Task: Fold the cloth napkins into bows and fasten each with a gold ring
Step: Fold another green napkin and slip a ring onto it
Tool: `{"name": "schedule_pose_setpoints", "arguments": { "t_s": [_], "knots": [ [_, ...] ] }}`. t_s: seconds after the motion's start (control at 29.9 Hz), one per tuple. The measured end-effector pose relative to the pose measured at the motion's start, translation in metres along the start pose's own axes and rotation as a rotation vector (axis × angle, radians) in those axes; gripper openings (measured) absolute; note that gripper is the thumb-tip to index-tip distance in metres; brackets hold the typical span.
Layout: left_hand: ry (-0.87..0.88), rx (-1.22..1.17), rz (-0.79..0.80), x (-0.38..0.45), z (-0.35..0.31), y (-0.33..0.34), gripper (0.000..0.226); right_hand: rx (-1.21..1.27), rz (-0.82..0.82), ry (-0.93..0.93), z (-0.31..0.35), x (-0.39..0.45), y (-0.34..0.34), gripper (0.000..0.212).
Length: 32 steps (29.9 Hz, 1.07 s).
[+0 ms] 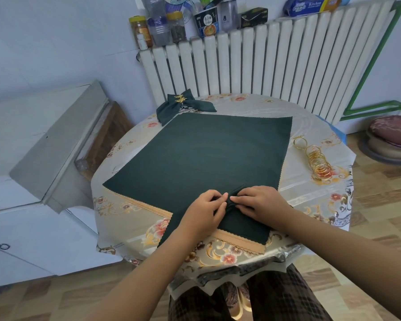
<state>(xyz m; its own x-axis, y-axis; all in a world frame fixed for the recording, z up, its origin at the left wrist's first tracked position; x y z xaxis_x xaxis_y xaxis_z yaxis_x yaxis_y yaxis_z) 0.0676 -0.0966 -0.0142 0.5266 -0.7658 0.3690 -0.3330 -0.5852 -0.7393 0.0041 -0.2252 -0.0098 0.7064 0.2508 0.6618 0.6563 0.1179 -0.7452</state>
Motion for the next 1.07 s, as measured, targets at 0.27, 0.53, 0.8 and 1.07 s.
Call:
{"name": "schedule_pose_setpoints", "arguments": {
  "t_s": [0.27, 0.53, 0.8, 1.07],
  "knots": [
    [0.065, 0.142, 0.057, 0.003, 0.001, 0.004, 0.041, 0.021, 0.036, 0.075, -0.001, 0.001, 0.000, 0.030],
    [-0.063, -0.071, -0.066, 0.012, 0.005, -0.002, 0.027, 0.073, 0.114, 0.300, -0.001, -0.011, 0.001, 0.036],
    [-0.031, -0.088, -0.098, 0.017, -0.003, 0.007, 0.030, 0.107, 0.158, 0.420, -0.009, -0.017, -0.007, 0.027],
    [0.168, 0.134, -0.027, 0.026, -0.022, 0.022, 0.035, 0.076, 0.188, 0.423, -0.027, -0.025, -0.016, 0.023]
  ]
}}
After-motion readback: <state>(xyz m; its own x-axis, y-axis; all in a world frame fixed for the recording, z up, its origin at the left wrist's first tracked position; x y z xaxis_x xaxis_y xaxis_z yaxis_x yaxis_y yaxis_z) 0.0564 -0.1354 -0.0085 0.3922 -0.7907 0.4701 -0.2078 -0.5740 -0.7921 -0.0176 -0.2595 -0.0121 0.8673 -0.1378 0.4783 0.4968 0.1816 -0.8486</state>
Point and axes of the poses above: each hand's wrist, its own x-axis towards the middle knuckle, its own y-axis out of the palm, z = x × y, the point moved 6 cm from there along x, towards the middle knuckle, and after that the axes turned 9 degrees about -x, right-handed, at the moved point
